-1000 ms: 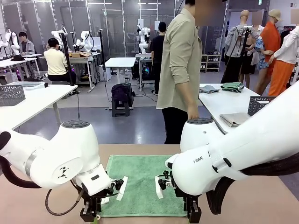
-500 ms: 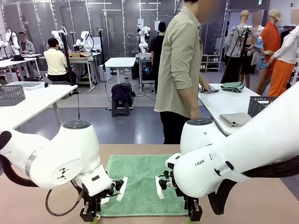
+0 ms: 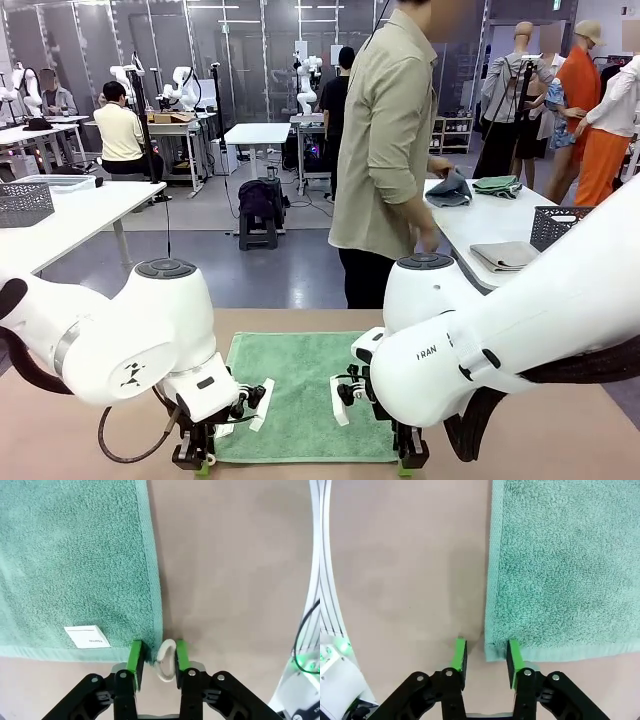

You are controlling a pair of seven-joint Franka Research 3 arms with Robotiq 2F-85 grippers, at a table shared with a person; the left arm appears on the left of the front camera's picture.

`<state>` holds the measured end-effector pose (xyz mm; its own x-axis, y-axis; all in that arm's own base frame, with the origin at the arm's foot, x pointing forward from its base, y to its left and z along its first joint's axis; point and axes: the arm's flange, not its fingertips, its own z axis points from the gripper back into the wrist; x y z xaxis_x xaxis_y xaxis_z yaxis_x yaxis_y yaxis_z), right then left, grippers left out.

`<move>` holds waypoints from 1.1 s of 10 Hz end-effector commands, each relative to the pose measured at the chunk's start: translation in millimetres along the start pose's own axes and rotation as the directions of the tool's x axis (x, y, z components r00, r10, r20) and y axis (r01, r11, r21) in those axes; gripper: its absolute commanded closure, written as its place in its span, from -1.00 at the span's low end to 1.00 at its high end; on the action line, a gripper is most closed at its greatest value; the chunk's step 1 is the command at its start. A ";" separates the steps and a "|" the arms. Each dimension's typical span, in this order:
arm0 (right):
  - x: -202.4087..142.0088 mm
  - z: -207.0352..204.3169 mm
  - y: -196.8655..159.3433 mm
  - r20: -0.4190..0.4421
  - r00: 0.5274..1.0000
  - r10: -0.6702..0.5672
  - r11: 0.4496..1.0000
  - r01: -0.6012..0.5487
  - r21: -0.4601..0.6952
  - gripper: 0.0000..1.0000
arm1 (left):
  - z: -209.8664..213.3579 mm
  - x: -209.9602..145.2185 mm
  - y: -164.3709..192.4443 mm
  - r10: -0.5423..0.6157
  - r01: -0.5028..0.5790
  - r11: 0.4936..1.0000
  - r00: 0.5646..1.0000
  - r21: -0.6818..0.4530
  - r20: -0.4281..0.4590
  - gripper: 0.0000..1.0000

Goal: Fold the towels and place them in the basket.
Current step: When a person lays out a Towel with hook on the table, fold it in half twice.

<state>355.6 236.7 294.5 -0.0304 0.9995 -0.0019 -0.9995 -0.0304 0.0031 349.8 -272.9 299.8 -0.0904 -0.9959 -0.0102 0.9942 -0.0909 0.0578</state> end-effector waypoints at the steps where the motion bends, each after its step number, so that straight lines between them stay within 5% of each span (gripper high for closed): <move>1: 4.0 -7.9 4.5 -0.022 0.999 -0.025 0.999 0.024 -0.030 0.55 | -7.7 -2.9 -4.4 0.010 -0.008 0.999 0.999 0.044 -0.043 0.68; 5: 4.7 -8.8 3.7 -0.044 0.999 -0.029 0.999 0.027 -0.045 0.54 | -6.2 -3.4 -6.0 0.011 -0.008 0.998 0.999 0.060 -0.037 0.71; 6: 5.5 -8.9 3.9 -0.050 0.998 -0.028 0.999 0.025 -0.047 0.66 | -6.4 -2.8 -6.0 0.008 -0.004 0.998 0.999 0.065 -0.053 1.00; 8: 6.9 -8.7 4.8 -0.052 0.998 -0.026 0.999 0.023 -0.046 1.00 | -5.8 -1.5 -5.5 0.003 0.001 0.998 0.998 0.065 -0.057 1.00; 11: 9.6 -6.6 9.2 -0.046 0.998 -0.040 0.998 0.038 -0.049 1.00 | -2.3 0.7 -5.0 -0.003 0.004 0.998 1.000 0.066 -0.025 1.00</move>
<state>353.8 242.5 296.6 -0.0154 0.9994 -0.0321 -0.9993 -0.0165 -0.0335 349.0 -274.9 300.8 -0.1023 -0.9936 -0.0484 0.9897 -0.1066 0.0952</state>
